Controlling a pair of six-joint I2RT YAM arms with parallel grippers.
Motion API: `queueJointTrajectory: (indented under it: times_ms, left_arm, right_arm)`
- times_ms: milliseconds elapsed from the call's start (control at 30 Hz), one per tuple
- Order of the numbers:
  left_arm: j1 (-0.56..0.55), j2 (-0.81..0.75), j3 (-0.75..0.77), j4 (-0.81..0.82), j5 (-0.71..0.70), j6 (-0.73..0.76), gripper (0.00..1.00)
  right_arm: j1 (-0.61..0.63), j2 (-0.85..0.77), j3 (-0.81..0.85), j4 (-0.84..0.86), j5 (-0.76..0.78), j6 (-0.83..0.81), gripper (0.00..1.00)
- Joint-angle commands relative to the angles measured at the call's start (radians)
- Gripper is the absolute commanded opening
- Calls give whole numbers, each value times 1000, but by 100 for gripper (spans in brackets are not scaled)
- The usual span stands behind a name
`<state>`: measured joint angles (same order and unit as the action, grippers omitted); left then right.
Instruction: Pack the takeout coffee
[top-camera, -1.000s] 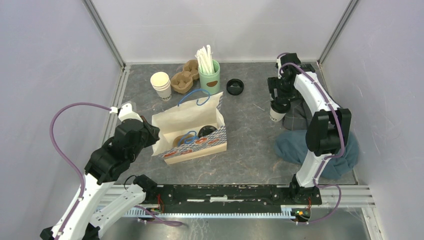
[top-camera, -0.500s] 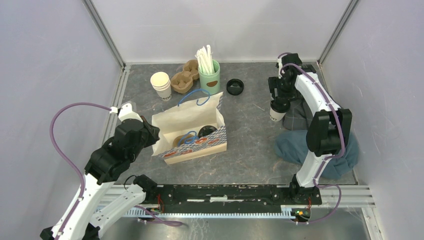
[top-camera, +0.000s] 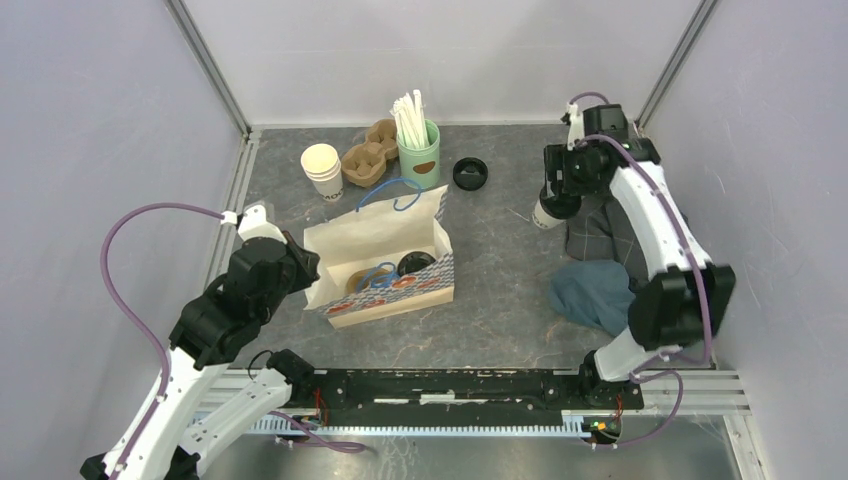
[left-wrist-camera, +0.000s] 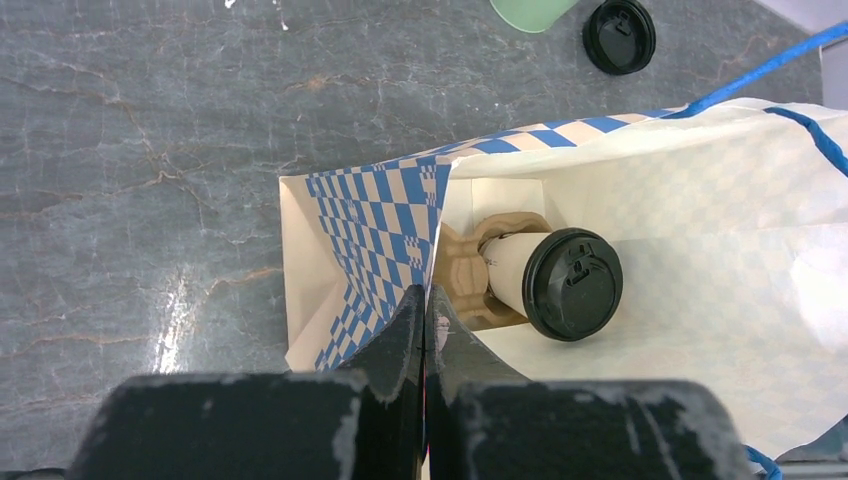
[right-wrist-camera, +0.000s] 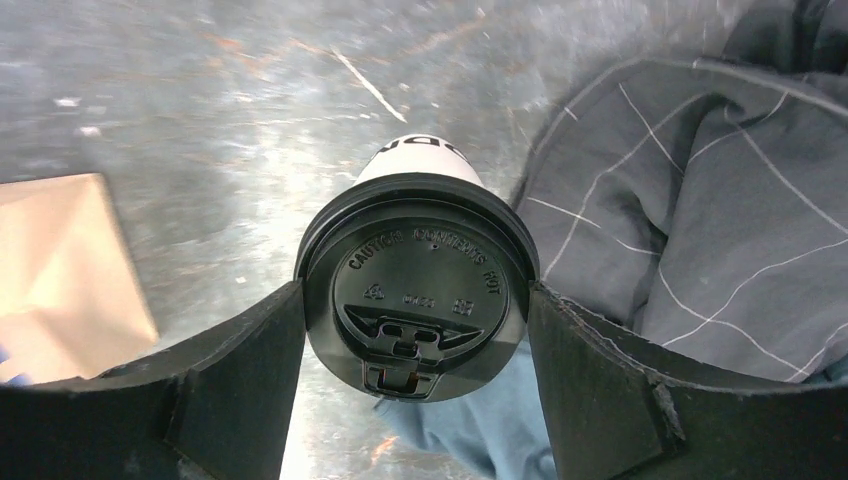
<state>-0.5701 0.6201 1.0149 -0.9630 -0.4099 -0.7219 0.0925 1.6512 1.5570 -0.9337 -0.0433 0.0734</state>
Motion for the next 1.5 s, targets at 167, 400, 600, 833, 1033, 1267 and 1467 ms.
queueJointTrajectory:
  times_ms: [167, 400, 600, 833, 1033, 1267, 1467]
  left_arm:
    - [-2, -138, -77, 304, 67, 185, 2]
    - [-2, -307, -203, 482, 42, 310, 2]
    - [-2, -324, -211, 429, 60, 282, 2]
    - [-2, -316, -204, 367, 62, 218, 2]
    - [-2, -300, -193, 334, 63, 194, 2]
    - [-2, -310, -199, 332, 58, 201, 2]
    - [-2, -324, -203, 330, 59, 219, 2]
  right_arm:
    - [188, -483, -80, 362, -376, 36, 77]
    - [456, -534, 67, 447, -377, 123, 75]
    - [639, -453, 220, 444, -393, 189, 73]
    - [966, -324, 310, 405, -256, 184, 72]
    - [1197, -202, 443, 227, -35, 86, 72]
    - [1381, -127, 500, 80, 239, 3, 71]
    - [1486, -33, 543, -26, 479, -33, 71]
